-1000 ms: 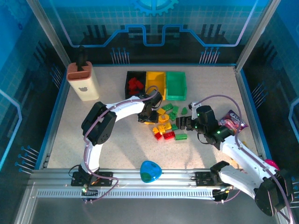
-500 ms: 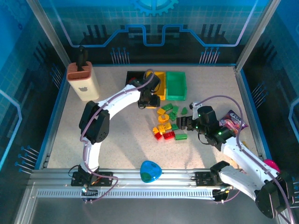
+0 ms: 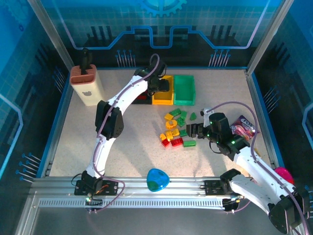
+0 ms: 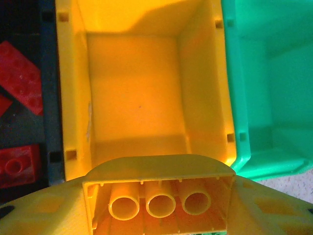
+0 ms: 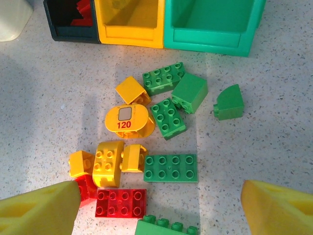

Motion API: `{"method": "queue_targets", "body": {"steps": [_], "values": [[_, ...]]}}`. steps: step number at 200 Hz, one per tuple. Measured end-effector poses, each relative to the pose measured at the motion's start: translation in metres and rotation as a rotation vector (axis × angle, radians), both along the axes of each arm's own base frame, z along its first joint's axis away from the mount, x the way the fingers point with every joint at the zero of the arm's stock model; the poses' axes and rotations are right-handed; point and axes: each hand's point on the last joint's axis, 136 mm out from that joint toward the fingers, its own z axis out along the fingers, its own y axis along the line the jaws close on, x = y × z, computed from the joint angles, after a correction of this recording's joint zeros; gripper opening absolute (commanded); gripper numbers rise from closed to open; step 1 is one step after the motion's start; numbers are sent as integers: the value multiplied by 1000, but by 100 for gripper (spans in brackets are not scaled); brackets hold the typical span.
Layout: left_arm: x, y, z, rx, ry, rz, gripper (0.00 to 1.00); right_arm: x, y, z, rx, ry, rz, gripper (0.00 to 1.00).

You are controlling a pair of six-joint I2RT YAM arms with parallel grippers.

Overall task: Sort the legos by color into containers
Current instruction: Place the lego in the container, then pick up the lego from the center of the table.

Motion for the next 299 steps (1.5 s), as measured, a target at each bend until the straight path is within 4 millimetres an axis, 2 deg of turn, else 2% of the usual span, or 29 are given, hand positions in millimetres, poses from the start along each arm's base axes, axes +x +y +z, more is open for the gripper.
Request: {"method": "queue_targets", "body": {"steps": [12, 19, 25, 28, 39, 66, 86, 104, 144, 163, 186, 233, 261, 299], "values": [[6, -2, 0, -6, -9, 0, 56, -1, -1, -1, -2, 4, 0, 86], [9, -3, 2, -10, -16, 0, 74, -1, -1, -1, -2, 6, 0, 86], [11, -4, 3, -14, -23, 0, 79, -2, -1, -1, -3, 7, 0, 86], [12, -4, 5, -12, -29, -7, 85, -2, -1, -1, -3, 8, 0, 86], [16, -7, 10, -30, -38, -7, 91, -3, -1, -2, -3, 11, 2, 87], [17, -11, 25, -50, -64, -25, 91, -5, 0, -1, 1, 12, 14, 87], [5, -9, 37, -49, -79, -42, 90, -6, 1, 0, 6, 13, 21, 87], [-19, -6, 57, -53, -95, -62, 90, -7, 2, -1, 6, 14, 27, 87], [-81, 0, 122, -113, -233, -124, 88, -6, 3, -8, -11, 39, 32, 86], [-109, 8, 137, -143, -285, -139, 87, -5, 3, -15, -24, 63, 34, 85], [-134, 21, 127, -151, -293, -140, 85, -3, 4, -24, -45, 98, 37, 84], [-177, 48, 65, -96, -199, -133, 82, 2, 10, -42, -97, 188, 50, 84], [-197, 62, 41, -89, -157, -103, 82, -1, 12, -61, -137, 270, 52, 85], [-217, 75, 16, -96, -118, -63, 82, -16, 13, -91, -194, 395, 39, 84]]}}
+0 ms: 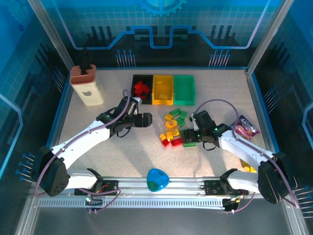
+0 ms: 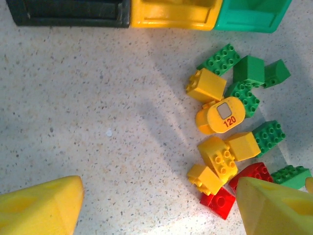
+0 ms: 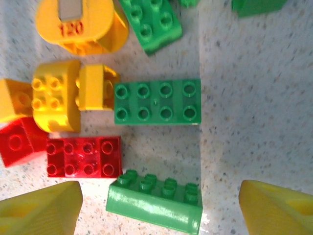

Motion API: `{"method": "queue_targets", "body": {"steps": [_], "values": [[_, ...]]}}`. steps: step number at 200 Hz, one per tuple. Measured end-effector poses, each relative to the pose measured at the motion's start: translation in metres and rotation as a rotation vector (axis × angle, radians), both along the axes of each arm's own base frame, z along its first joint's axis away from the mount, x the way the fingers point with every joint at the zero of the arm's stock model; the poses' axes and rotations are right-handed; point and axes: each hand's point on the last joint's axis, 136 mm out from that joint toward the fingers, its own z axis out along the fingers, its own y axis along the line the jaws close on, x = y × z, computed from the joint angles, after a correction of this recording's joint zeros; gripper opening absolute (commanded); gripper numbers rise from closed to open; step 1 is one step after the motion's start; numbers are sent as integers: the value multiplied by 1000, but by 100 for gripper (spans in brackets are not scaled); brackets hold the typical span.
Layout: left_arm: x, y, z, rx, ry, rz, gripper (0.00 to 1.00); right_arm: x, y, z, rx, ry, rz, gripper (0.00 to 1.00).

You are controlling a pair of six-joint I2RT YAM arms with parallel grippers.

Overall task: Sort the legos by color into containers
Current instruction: Pick up the lego from the center of the table.

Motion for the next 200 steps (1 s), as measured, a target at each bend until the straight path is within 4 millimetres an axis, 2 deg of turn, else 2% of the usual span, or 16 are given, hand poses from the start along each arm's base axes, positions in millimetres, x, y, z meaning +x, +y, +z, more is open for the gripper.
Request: {"method": "queue_targets", "body": {"steps": [43, 120, 162, 200], "values": [[-12, 9, -16, 7, 33, 25, 82, -12, 6, -23, -51, 80, -15, 83], [-19, 19, -17, 5, 18, 57, 82, -19, -1, -44, -146, 126, -76, 78], [-20, 21, -20, 14, 22, 64, 82, -18, -1, -49, -155, 136, -88, 67], [-20, 23, -22, 21, 19, 70, 81, -14, 1, -44, -158, 120, -91, 56]]}}
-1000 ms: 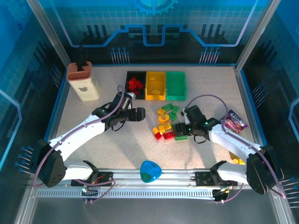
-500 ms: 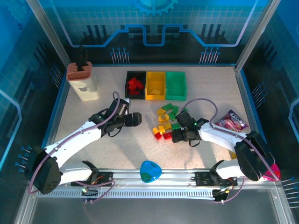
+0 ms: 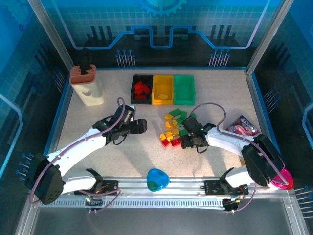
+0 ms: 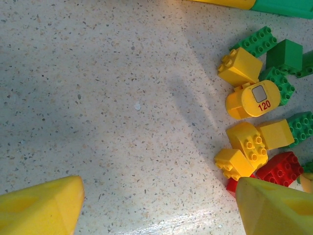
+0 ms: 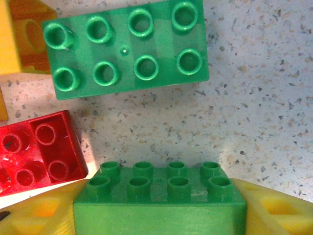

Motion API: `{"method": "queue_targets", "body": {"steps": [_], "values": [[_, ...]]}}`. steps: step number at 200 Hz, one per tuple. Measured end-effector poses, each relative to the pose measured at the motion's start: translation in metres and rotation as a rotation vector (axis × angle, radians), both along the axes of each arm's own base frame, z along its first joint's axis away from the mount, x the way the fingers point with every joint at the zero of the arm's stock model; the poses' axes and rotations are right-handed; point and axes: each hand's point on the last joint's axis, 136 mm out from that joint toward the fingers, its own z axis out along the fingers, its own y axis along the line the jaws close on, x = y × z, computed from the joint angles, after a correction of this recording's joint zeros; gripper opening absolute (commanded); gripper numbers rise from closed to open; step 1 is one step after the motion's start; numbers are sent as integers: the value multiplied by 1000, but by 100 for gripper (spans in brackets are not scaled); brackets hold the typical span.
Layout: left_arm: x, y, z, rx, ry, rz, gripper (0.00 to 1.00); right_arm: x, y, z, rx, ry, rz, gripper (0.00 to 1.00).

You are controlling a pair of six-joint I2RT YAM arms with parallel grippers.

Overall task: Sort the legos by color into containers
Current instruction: Pick up the lego from the center of the table, then place the lego in the container.

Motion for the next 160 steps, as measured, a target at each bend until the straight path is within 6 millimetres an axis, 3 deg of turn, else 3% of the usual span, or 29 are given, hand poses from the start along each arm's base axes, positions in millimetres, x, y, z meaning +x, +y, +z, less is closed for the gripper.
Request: {"method": "queue_targets", "body": {"steps": [21, 45, 104, 125, 160], "values": [[-3, 2, -6, 7, 11, 1, 81, 2, -3, 8, -11, -23, -4, 56], [-6, 4, -14, 13, 26, 4, 80, 17, -4, 33, 0, -79, -8, 55], [-25, -8, -31, 1, 65, -18, 79, 120, -4, 125, 59, -282, -46, 56], [-35, -12, -36, 1, 79, -27, 79, 155, -2, 134, 63, -298, -41, 55], [-43, -10, -33, -6, 62, -20, 79, 207, 2, 124, 56, -268, -33, 55]]}}
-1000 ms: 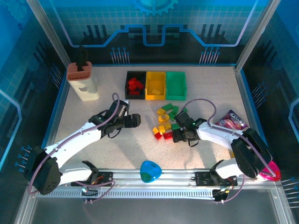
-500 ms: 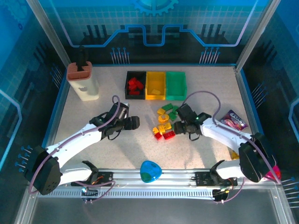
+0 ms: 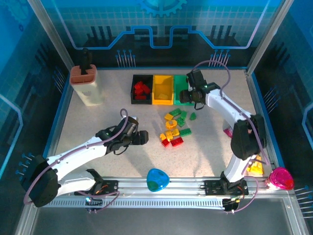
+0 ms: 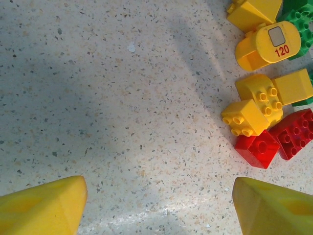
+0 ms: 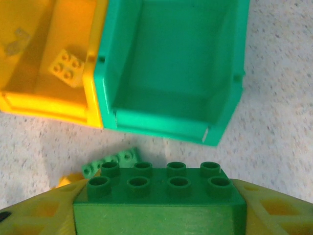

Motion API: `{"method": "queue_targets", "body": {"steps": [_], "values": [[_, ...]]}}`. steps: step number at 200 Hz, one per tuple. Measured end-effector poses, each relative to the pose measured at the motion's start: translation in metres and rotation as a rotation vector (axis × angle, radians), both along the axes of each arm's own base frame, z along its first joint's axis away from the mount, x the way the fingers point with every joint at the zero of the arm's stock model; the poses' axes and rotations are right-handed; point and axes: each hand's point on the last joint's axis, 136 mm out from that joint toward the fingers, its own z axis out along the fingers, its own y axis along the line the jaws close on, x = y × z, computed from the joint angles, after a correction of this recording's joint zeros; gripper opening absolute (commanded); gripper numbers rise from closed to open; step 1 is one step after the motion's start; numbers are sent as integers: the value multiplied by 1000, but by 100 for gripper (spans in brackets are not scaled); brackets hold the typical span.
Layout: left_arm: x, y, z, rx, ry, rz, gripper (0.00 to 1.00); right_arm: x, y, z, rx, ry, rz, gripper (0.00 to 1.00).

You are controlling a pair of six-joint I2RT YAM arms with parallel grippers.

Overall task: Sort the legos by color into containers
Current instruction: Place the lego in the container, then pick up the lego from the center of the table.

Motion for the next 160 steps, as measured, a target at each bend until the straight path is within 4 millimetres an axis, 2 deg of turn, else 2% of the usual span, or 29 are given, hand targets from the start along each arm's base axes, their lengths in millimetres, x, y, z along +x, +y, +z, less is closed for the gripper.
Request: {"method": "queue_targets", "body": {"steps": [41, 49, 60, 83, 93, 98, 112, 142, 160], "values": [[-4, 0, 6, -11, -17, 10, 78, 51, 4, -17, -11, 32, -5, 57], [-4, 0, 6, -12, -17, 11, 78, 60, 4, -19, -13, 34, -8, 62], [-5, 1, 5, -10, -16, 11, 78, 71, 4, -22, -15, 37, -13, 77], [-8, 0, 4, -4, -9, 3, 77, 86, 5, -18, -26, 34, -15, 87], [-9, 0, 4, -2, -9, 0, 78, 87, 3, -15, -34, 29, -19, 90], [-10, 0, 4, 0, -10, -1, 78, 87, 2, -13, -39, 24, -23, 95], [-10, -1, 5, -2, -13, -5, 78, 84, 0, -6, -43, 11, -29, 96], [-11, -4, 4, 1, -13, -17, 77, 58, -5, 9, -41, 1, -26, 95], [-11, -7, -1, 5, 0, -29, 72, 36, -7, 19, -33, -18, -16, 95]]}}
